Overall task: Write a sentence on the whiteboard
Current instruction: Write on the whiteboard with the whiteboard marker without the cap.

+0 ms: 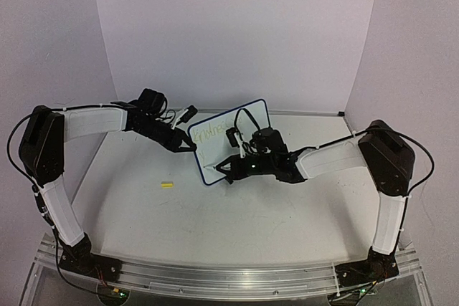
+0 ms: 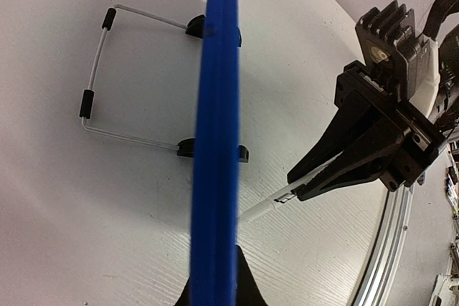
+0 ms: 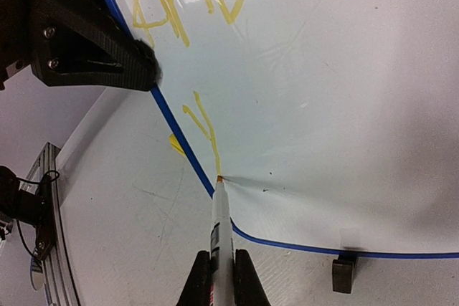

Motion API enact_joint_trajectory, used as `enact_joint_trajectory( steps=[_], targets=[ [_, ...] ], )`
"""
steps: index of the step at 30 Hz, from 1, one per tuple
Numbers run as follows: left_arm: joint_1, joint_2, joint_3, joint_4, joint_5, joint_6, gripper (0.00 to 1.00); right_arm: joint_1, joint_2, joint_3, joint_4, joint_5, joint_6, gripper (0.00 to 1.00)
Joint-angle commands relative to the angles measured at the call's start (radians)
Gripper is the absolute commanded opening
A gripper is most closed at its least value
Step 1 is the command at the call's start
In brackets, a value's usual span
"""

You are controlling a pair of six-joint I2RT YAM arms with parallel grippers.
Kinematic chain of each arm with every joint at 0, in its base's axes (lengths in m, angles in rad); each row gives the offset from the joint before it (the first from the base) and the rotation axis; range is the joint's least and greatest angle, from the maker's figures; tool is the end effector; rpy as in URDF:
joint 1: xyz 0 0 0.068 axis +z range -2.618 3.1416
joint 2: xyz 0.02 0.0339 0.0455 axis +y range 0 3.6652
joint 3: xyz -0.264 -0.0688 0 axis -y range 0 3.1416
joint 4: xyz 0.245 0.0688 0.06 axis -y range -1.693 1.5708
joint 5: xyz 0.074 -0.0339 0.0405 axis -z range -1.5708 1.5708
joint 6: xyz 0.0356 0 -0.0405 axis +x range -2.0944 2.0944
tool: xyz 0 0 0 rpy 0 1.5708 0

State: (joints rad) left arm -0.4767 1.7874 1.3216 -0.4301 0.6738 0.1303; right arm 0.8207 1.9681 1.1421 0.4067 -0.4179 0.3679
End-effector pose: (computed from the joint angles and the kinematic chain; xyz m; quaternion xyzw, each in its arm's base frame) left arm 0.3330 -0.1969 0.2354 0.3706 0.8171 -0.3611 0.2540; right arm 0.2823 0.3242 0.1741 -0.2942 0.7743 0.4424 0.3439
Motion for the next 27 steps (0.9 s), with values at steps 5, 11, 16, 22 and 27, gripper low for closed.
enact_joint_trajectory(
  steps=[5, 11, 16, 22, 27],
  targets=[
    [-0.001, 0.005, 0.048, -0.017, 0.0, 0.015, 0.0, 0.0, -0.144, -0.053, -0.002, 0.0, 0.004, 0.0],
    [-0.001, 0.005, 0.048, -0.019, -0.001, 0.015, 0.0, -0.019, -0.16, -0.056, -0.002, -0.037, 0.0, 0.0],
    [-0.001, 0.003, 0.047, -0.018, -0.003, 0.016, 0.0, -0.036, -0.123, -0.031, 0.003, -0.053, -0.005, 0.0],
    [-0.001, 0.004, 0.045, -0.02, -0.006, 0.018, 0.0, -0.049, -0.087, -0.002, 0.012, -0.042, 0.005, 0.0],
    [-0.001, 0.005, 0.045, -0.02, -0.006, 0.018, 0.0, -0.049, -0.067, 0.019, 0.013, -0.035, 0.002, 0.0]
  ],
)
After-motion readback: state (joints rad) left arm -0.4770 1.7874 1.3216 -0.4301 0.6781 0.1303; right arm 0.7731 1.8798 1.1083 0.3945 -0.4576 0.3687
